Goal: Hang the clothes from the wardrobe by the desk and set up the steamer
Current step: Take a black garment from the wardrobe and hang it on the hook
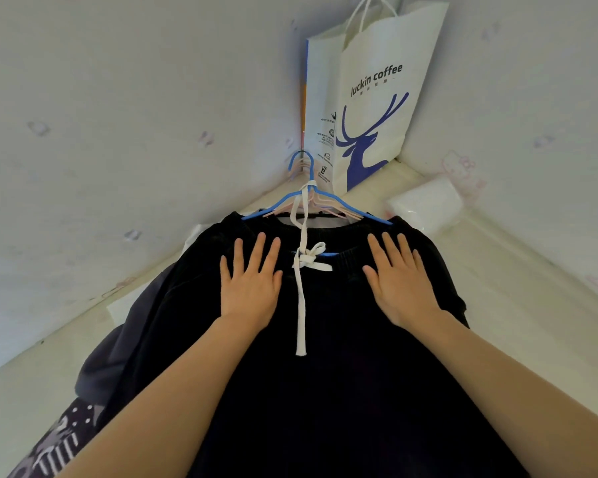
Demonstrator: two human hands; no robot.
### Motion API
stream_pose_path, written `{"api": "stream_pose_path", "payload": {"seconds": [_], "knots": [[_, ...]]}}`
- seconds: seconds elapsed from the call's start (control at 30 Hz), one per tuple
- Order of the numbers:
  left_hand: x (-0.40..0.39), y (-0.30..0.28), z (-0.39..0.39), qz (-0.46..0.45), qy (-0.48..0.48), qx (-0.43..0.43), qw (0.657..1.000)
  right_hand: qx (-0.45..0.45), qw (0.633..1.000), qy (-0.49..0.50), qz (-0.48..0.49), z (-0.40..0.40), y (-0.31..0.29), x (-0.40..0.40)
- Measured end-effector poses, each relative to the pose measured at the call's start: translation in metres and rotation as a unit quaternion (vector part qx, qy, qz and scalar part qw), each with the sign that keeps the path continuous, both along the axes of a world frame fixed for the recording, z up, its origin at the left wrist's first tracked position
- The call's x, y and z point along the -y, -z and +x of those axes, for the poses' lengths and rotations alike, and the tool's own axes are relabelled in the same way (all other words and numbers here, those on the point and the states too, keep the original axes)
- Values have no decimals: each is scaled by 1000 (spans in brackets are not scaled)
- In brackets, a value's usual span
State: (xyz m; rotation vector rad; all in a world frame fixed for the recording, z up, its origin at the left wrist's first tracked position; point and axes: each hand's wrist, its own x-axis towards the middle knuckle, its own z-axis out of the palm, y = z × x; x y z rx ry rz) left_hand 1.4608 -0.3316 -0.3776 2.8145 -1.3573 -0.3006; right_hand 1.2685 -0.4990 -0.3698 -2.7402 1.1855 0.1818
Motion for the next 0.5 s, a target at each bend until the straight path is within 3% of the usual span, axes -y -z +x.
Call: {"api": "stream_pose_path", "payload": {"seconds": [0.5], "knots": [[-158,-34,-127,-96,124,-69,985,30,997,55,43,-103,-39,-226]]}}
